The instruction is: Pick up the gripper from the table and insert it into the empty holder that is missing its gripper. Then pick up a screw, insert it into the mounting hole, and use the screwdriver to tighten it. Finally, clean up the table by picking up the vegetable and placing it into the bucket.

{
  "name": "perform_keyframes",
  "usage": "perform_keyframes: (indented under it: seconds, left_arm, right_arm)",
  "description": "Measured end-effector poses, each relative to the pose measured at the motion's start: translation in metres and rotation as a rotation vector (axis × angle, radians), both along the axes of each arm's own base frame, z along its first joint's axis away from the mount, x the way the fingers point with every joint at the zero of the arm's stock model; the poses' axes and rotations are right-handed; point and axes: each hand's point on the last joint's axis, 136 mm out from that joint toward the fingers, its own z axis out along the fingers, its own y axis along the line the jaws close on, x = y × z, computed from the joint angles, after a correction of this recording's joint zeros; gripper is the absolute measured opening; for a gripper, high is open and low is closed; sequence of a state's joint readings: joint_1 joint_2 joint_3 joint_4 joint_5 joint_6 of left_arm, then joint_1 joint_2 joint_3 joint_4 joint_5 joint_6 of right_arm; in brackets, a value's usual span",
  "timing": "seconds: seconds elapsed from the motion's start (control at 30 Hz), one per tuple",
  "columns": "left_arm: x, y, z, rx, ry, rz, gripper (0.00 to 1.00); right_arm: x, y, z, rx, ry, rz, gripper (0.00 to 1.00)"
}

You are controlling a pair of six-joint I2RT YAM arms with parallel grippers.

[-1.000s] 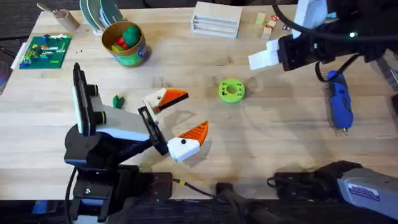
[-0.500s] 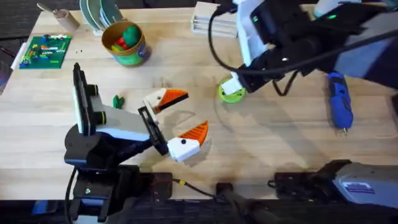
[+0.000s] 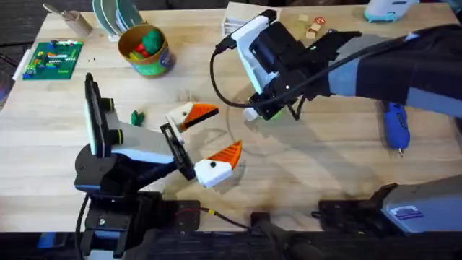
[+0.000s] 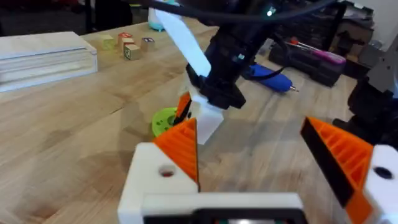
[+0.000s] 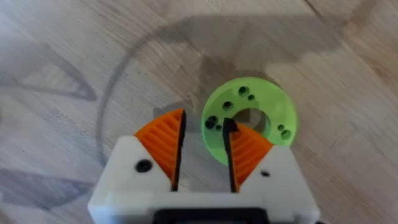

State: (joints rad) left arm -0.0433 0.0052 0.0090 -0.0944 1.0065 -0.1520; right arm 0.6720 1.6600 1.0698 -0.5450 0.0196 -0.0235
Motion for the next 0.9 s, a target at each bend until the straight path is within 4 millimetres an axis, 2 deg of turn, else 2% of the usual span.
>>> perform_keyframes:
  seconds: [0.13,0.17,0.53,0.77,0.9]
  left_arm:
    - [0.000,0.000,0.000,0.000,0.000,0.000,0.993]
    - [0.000,0.000,0.000,0.000,0.000,0.000,0.993]
    - [0.000,0.000,0.000,0.000,0.000,0.000,0.993]
    - [0.000,0.000,0.000,0.000,0.000,0.000,0.993]
    - [0.000,0.000,0.000,0.000,0.000,0.000,0.992]
  right_arm:
    - [0.002,-0.002,-0.002,-0.016,-0.006,-0.006,0.387]
    - [0.003,-0.004,-0.003,-0.025,-0.010,-0.009,0.334]
    - [0.007,-0.006,-0.002,-0.042,-0.031,-0.013,0.015]
    - [0.004,-0.012,0.001,-0.078,-0.014,-0.016,0.007]
    - [0.013,-0.005,0.032,-0.069,-0.028,-0.017,0.007]
